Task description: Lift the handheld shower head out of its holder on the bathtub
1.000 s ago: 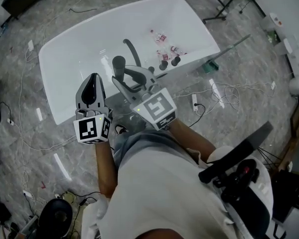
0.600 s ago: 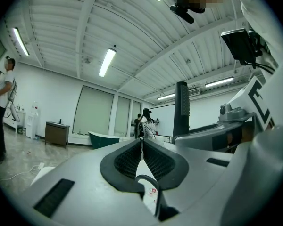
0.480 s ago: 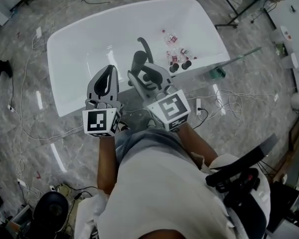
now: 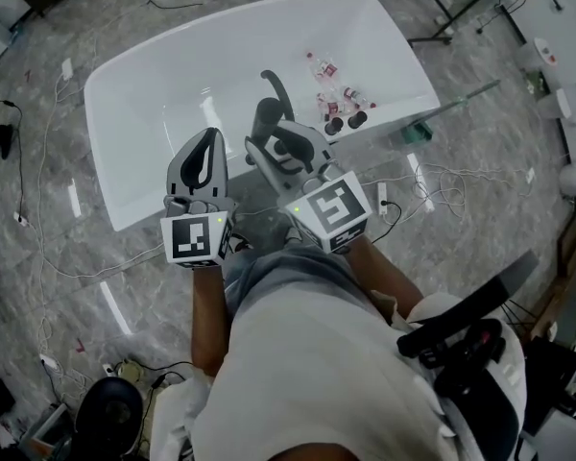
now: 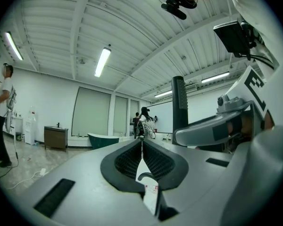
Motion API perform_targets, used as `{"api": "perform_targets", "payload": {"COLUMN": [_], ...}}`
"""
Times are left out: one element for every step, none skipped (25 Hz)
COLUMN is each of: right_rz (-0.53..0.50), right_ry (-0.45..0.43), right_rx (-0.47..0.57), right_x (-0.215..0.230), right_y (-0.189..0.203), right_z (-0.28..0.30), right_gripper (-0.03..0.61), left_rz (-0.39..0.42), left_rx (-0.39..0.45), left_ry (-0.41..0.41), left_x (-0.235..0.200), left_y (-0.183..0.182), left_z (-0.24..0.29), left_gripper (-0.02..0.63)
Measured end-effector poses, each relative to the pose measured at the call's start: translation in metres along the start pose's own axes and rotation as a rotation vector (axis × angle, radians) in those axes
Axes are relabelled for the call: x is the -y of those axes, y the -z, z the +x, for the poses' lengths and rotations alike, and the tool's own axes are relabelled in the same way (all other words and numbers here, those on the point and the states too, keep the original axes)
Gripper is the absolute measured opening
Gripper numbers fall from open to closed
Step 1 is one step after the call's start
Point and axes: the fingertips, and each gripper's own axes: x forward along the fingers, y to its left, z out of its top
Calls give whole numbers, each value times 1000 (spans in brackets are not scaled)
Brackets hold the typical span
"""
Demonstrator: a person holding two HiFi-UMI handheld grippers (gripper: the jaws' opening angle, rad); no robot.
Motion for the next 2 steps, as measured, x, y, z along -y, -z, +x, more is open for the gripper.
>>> {"api": "perform_targets", "payload": {"right_rz": [4, 7], "right_ry": [1, 3], "right_rx": [2, 3], "right_x": [-1, -1], "right_y": [10, 20], "right_z": [0, -1], "right_gripper": [133, 132], "left_rz": [9, 18], "left_rx": [-4, -9], "left_ry": [-1, -2], "left_x": [1, 2], "left_y": [10, 20], "left_z": [-2, -4], "left_gripper": [20, 20]}}
